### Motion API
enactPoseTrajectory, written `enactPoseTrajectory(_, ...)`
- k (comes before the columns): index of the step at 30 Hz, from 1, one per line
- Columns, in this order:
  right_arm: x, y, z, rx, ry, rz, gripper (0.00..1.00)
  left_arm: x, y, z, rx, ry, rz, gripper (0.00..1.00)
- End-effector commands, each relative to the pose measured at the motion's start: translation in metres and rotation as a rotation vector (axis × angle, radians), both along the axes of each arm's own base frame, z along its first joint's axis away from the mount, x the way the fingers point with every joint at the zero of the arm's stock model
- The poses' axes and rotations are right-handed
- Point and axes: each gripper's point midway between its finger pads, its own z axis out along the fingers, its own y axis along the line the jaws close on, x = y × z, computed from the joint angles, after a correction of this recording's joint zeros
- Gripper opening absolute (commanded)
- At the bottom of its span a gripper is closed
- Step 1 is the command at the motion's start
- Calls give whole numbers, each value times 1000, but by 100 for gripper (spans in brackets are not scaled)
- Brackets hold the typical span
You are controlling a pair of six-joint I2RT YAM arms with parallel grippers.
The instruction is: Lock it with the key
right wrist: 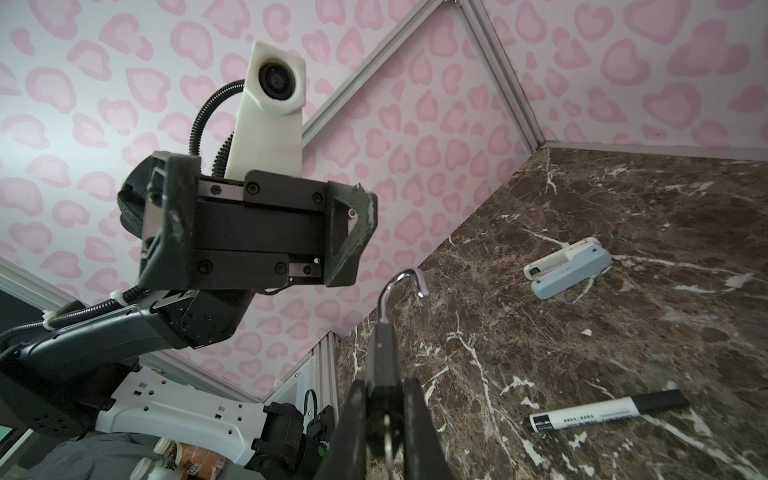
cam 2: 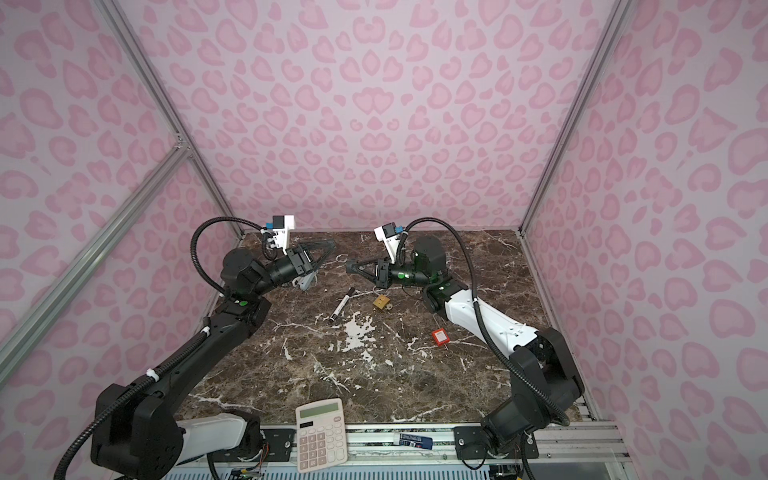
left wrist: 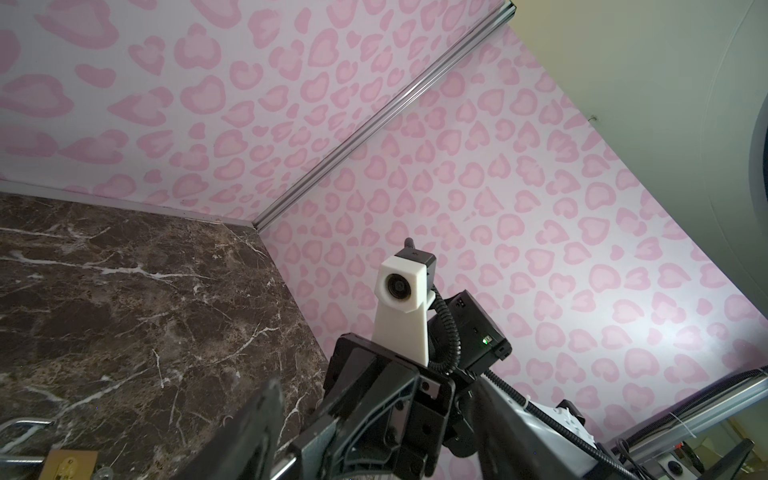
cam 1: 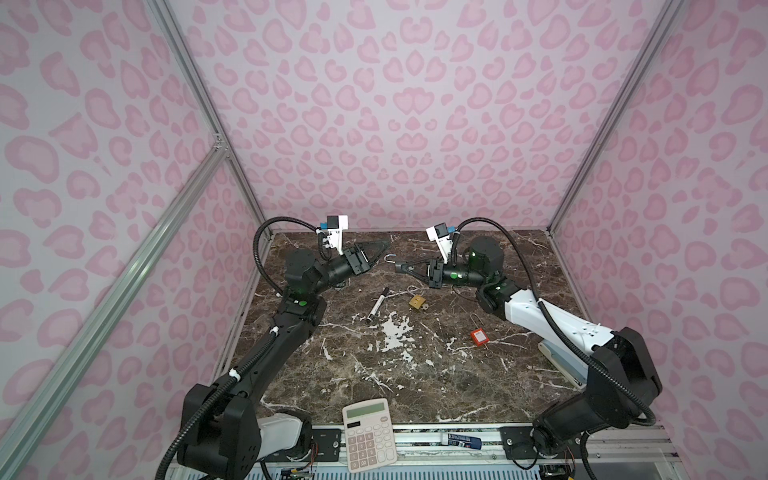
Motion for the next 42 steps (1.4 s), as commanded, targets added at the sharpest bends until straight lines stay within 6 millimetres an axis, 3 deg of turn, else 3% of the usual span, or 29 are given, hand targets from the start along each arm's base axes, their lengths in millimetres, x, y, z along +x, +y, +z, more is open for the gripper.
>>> enactPoseTrajectory(1,-3,4,2,-2,-26,30,0,-4,-3,3,10,-34,-21,73)
enactPoseTrajectory(17,-10,5,25,57,-52,61,0,-8,-5,-9,40,-10,-45,71)
enactPoseTrajectory(30,0,-1,41,115,-56,45,0,-11,-6,-13,55,-3,-55,67)
enactPoseTrajectory(42,3,-8,50,169,-40,51,0,-12,-6,-14,59,-4,-55,37)
